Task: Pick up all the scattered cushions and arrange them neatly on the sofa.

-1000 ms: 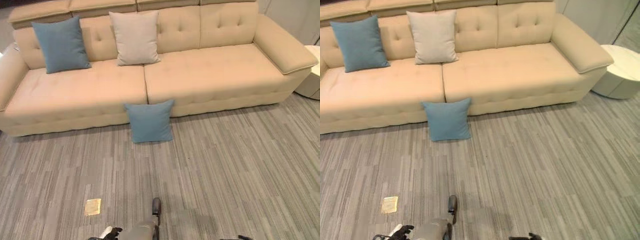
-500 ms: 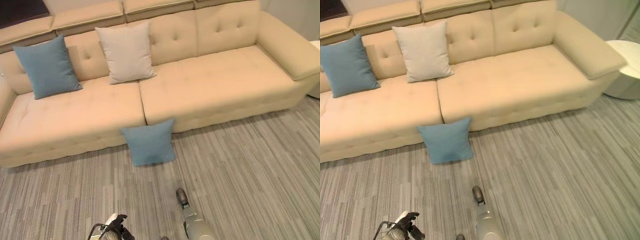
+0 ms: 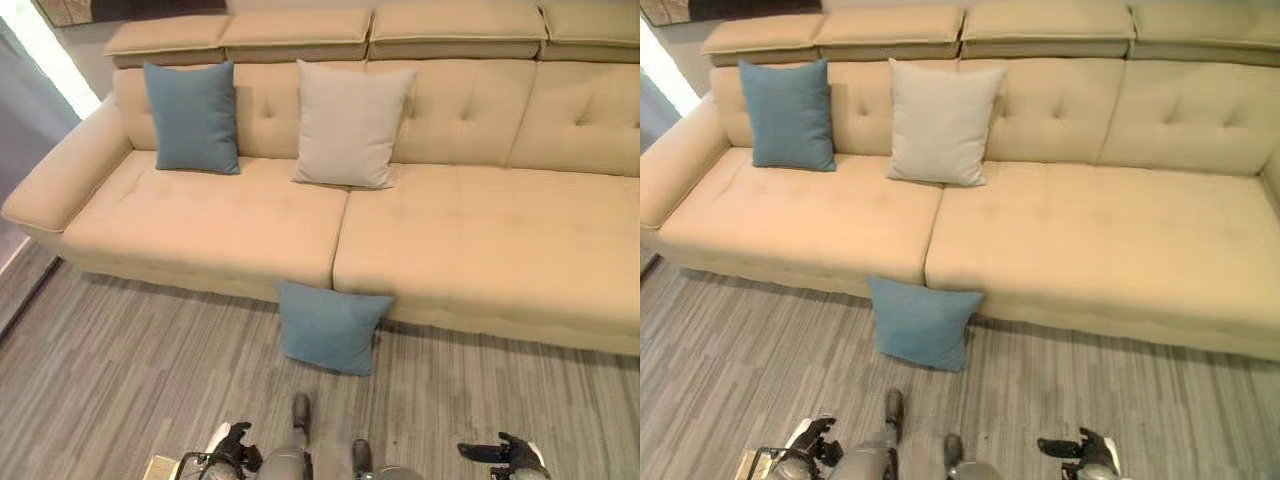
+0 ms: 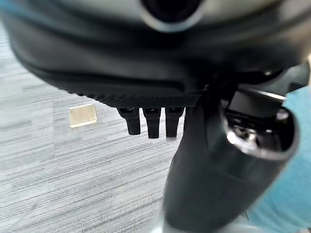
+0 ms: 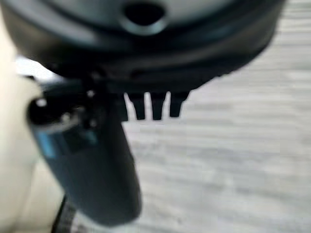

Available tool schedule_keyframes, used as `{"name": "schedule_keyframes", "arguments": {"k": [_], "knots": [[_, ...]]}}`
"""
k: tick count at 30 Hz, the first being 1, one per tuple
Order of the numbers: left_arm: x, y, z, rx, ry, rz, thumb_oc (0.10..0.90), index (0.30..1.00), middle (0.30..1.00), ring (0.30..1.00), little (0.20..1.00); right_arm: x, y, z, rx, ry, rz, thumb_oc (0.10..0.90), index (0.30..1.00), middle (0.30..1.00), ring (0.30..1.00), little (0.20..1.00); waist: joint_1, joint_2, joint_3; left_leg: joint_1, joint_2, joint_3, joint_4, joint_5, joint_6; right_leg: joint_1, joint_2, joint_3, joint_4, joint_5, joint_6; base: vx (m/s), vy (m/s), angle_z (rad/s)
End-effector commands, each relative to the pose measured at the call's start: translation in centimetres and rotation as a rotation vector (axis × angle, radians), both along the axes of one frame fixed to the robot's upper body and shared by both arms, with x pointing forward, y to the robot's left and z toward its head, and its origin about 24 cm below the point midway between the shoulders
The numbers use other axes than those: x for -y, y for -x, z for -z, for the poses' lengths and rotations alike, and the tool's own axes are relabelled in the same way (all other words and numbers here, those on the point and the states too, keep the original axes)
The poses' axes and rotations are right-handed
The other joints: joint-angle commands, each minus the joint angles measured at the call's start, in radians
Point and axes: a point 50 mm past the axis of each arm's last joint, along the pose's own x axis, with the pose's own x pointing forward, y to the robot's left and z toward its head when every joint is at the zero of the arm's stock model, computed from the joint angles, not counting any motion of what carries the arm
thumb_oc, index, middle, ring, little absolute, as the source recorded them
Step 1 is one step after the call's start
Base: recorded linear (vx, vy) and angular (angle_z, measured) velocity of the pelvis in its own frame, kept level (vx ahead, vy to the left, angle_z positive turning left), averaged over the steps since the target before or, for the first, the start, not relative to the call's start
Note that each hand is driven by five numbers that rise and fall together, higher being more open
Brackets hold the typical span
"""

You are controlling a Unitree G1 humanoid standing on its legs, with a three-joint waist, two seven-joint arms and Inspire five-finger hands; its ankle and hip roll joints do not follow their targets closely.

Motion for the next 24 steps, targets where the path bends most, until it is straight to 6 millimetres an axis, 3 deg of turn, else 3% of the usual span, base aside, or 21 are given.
{"name": "schedule_keyframes", "arguments": {"k": [1, 5, 10, 11, 12, 13, 18, 19, 22, 24], "knots": [[-1.0, 2.5, 0.6, -0.084, -0.039, -0.002, 0.800, 0.900, 0.900, 0.900, 0.900, 0.6, 2.5, 0.3, -0.003, 0.013, 0.062, 0.800, 0.900, 0.900, 0.900, 0.900, 0.026, -0.015, -0.062, 0.041, -0.051, -0.004, 0.079, 0.019, 0.080, 0.062, -0.044, 0.162, 0.032, -0.108, 0.129, 0.59, 0.212, -0.60], [-2.9, 2.4, 0.1, -0.073, -0.068, -0.053, 0.800, 0.900, 0.900, 0.900, 0.900, -0.6, 2.5, 0.9, 0.008, -0.046, 0.059, 0.800, 0.900, 0.900, 0.900, 0.900, 0.036, -0.044, -0.076, 0.046, -0.060, -0.001, 0.128, 0.000, 0.100, 0.023, -0.041, 0.164, 0.192, -0.124, 0.150, 0.26, 0.091, -0.67], [-2.9, 2.4, 0.1, -0.073, -0.069, -0.053, 0.800, 0.900, 0.900, 0.900, 0.900, -0.7, 2.5, 0.9, 0.008, -0.047, 0.059, 0.800, 0.900, 0.900, 0.900, 0.900, 0.036, -0.045, -0.078, 0.043, -0.060, 0.000, 0.130, -0.001, 0.100, 0.019, -0.041, 0.164, 0.197, -0.127, 0.150, 0.02, 0.025, -0.03], [-5.0, -1.9, -2.0, 0.110, -0.092, -0.197, 0.800, 0.900, 0.900, 0.900, 0.900, -2.2, -1.2, 0.3, 0.133, -0.104, 0.032, 0.800, 0.900, 0.900, 0.900, 0.900, 0.001, -0.032, -0.010, 0.062, -0.058, -0.027, 0.138, -0.066, 0.113, -0.268, -0.098, 0.066, 0.309, -0.089, 0.183, 0.02, 0.103, 0.17], [-5.0, -3.3, -2.6, 0.151, -0.095, -0.194, 0.800, 0.900, 0.900, 0.900, 0.900, -2.3, -2.5, -0.2, 0.166, -0.091, -0.003, 0.800, 0.900, 0.900, 0.900, 0.900, -0.010, -0.035, 0.023, 0.055, -0.070, -0.031, 0.139, -0.081, 0.113, -0.351, -0.111, 0.066, 0.228, -0.041, 0.179, 0.05, 0.086, 0.08], [-5.1, -3.9, -2.9, 0.169, -0.103, -0.177, 0.800, 0.900, 0.900, 0.900, 0.900, -2.6, -2.5, -0.2, 0.171, -0.101, -0.009, 0.800, 0.900, 0.900, 0.900, 0.900, -0.010, -0.048, 0.031, 0.037, -0.091, -0.041, 0.164, -0.091, 0.114, -0.326, -0.127, 0.079, 0.180, -0.032, 0.183, 0.03, -0.013, 0.14], [-5.1, -4.0, -3.0, 0.169, -0.103, -0.177, 0.800, 0.900, 0.900, 0.900, 0.900, -2.6, -2.5, -0.2, 0.171, -0.101, -0.009, 0.800, 0.900, 0.900, 0.900, 0.900, -0.011, -0.048, 0.031, 0.036, -0.091, -0.042, 0.166, -0.092, 0.114, -0.324, -0.128, 0.078, 0.177, -0.031, 0.183, -0.04, -0.019, 0.15], [-5.0, -7.9, -5.1, 0.316, -0.111, -0.182, 0.800, 0.900, 0.900, 0.900, 0.900, -3.4, -6.2, -1.9, 0.279, -0.058, -0.115, 0.800, 0.900, 0.900, 0.900, 0.900, -0.003, -0.036, 0.076, -0.110, -0.118, -0.038, 0.216, -0.084, 0.103, -0.437, -0.135, 0.065, 0.173, 0.027, 0.169, -0.20, -0.128, -0.02], [-4.6, -8.2, -5.2, 0.326, -0.110, -0.159, 0.800, 0.900, 0.900, 0.900, 0.900, -3.5, -6.3, -2.0, 0.286, -0.050, -0.128, 0.800, 0.900, 0.900, 0.900, 0.900, -0.006, -0.025, 0.079, -0.120, -0.126, -0.064, 0.217, -0.075, 0.100, -0.450, -0.110, 0.089, 0.178, 0.012, 0.157, -0.06, -0.092, 0.22], [-4.4, -8.2, -5.1, 0.329, -0.113, -0.152, 0.800, 0.900, 0.900, 0.900, 0.900, -3.6, -6.5, -2.2, 0.307, -0.045, -0.137, 0.800, 0.900, 0.900, 0.900, 0.900, -0.011, -0.014, 0.080, -0.123, -0.126, -0.092, 0.210, -0.067, 0.094, -0.479, -0.064, 0.110, 0.213, -0.008, 0.152, -0.01, -0.122, 0.24]]}}
